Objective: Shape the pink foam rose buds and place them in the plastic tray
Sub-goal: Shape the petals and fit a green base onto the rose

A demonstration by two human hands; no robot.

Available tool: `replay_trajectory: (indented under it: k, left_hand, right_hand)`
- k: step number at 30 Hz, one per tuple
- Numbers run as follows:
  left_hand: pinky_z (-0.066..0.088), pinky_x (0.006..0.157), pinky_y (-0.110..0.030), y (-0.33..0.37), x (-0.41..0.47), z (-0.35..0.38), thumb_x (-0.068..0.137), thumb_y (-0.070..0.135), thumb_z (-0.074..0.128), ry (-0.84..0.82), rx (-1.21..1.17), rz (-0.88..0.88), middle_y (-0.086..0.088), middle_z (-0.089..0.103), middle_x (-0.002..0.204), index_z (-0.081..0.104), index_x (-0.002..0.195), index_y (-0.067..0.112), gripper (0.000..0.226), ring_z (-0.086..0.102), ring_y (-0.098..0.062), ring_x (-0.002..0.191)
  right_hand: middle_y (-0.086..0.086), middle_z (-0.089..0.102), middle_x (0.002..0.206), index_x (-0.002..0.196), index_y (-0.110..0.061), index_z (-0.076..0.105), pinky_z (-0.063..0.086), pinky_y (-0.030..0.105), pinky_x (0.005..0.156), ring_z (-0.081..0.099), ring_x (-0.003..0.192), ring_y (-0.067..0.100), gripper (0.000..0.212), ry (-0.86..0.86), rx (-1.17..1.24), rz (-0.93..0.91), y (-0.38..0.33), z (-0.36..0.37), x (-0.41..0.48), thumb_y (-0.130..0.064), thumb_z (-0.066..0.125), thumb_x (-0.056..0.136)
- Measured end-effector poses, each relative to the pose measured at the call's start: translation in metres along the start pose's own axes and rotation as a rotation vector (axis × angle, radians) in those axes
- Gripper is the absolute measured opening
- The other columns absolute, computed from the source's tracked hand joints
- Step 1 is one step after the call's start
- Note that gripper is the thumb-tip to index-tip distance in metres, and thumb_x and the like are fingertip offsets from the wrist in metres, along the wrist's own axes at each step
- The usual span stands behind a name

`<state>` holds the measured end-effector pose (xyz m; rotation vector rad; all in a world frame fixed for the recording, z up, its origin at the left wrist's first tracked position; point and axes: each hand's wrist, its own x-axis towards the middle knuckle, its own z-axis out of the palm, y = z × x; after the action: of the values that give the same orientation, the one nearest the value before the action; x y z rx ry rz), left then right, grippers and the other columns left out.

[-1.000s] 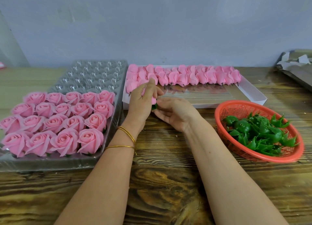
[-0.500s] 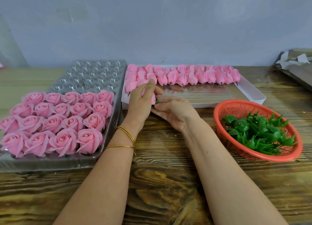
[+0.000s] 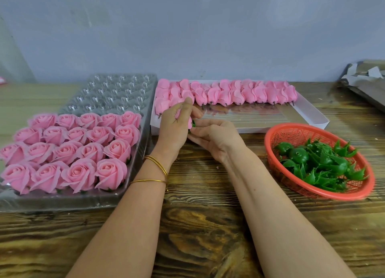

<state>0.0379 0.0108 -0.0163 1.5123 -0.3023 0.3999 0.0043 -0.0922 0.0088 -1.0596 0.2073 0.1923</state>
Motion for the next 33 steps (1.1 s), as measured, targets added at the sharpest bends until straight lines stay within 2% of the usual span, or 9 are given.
replay_trajectory:
  k: [8, 12, 17, 22, 27, 30, 33]
  left_hand:
    - [0.045, 0.076, -0.014, 0.001, -0.001, 0.000, 0.096, 0.038, 0.044, 0.021, 0.029, 0.003, 0.007, 0.068, 0.067, 0.063, 0.060, 0.029, 0.043, 0.063, -0.004, 0.074]
    - [0.043, 0.068, -0.007, 0.006, -0.003, 0.002, 0.099, 0.033, 0.044, 0.027, 0.019, -0.023, 0.010, 0.069, 0.067, 0.068, 0.066, 0.023, 0.042, 0.063, 0.001, 0.071]
    - [0.047, 0.072, -0.012, 0.011, -0.005, 0.000, 0.099, 0.036, 0.043, 0.029, 0.003, -0.072, 0.008, 0.073, 0.079, 0.073, 0.072, 0.030, 0.040, 0.067, -0.005, 0.082]
    - [0.046, 0.080, -0.021, 0.012, -0.005, 0.000, 0.100, 0.037, 0.041, 0.021, 0.019, -0.099, 0.009, 0.073, 0.081, 0.073, 0.077, 0.029, 0.040, 0.067, -0.004, 0.085]
    - [0.048, 0.080, -0.026, 0.011, -0.005, -0.002, 0.101, 0.039, 0.041, -0.003, 0.016, -0.111, 0.007, 0.073, 0.083, 0.074, 0.079, 0.030, 0.041, 0.066, -0.006, 0.087]
    - [0.048, 0.079, -0.023, 0.011, -0.004, -0.002, 0.099, 0.041, 0.042, -0.017, -0.011, -0.123, 0.002, 0.073, 0.084, 0.075, 0.078, 0.030, 0.041, 0.066, -0.009, 0.087]
    - [0.049, 0.074, -0.017, 0.012, -0.004, -0.003, 0.096, 0.044, 0.044, -0.034, -0.035, -0.127, 0.001, 0.072, 0.083, 0.076, 0.079, 0.030, 0.039, 0.066, -0.008, 0.085]
  right_hand:
    - [0.017, 0.064, 0.080, 0.080, 0.006, 0.060, 0.062, 0.029, 0.065, 0.069, 0.063, 0.020, 0.022, -0.023, 0.037, -0.001, 0.000, 0.002, -0.002, 0.028, 0.055, 0.079]
    - [0.016, 0.065, 0.087, 0.090, 0.007, 0.062, 0.062, 0.031, 0.068, 0.067, 0.076, 0.023, 0.025, -0.034, 0.057, 0.051, -0.003, 0.001, 0.000, 0.026, 0.047, 0.081]
    - [0.012, 0.071, 0.068, 0.086, 0.000, 0.065, 0.061, 0.031, 0.068, 0.070, 0.065, 0.020, 0.018, -0.050, 0.128, 0.124, -0.005, 0.001, -0.001, 0.010, 0.051, 0.090]
    - [0.015, 0.071, 0.074, 0.088, -0.002, 0.064, 0.060, 0.032, 0.070, 0.070, 0.071, 0.023, 0.017, -0.084, 0.113, 0.156, -0.005, 0.000, -0.001, 0.004, 0.049, 0.095]
    - [0.016, 0.068, 0.089, 0.093, 0.001, 0.062, 0.061, 0.032, 0.070, 0.067, 0.080, 0.027, 0.017, -0.086, 0.146, 0.163, -0.004, -0.001, 0.001, 0.008, 0.047, 0.094]
    - [0.015, 0.067, 0.090, 0.095, 0.000, 0.062, 0.060, 0.031, 0.071, 0.066, 0.082, 0.026, 0.017, -0.093, 0.152, 0.183, -0.005, -0.003, 0.002, 0.009, 0.047, 0.094]
    - [0.013, 0.067, 0.094, 0.107, -0.002, 0.062, 0.058, 0.029, 0.076, 0.066, 0.085, 0.023, 0.023, -0.123, 0.141, 0.197, -0.005, -0.003, 0.003, 0.010, 0.047, 0.093]
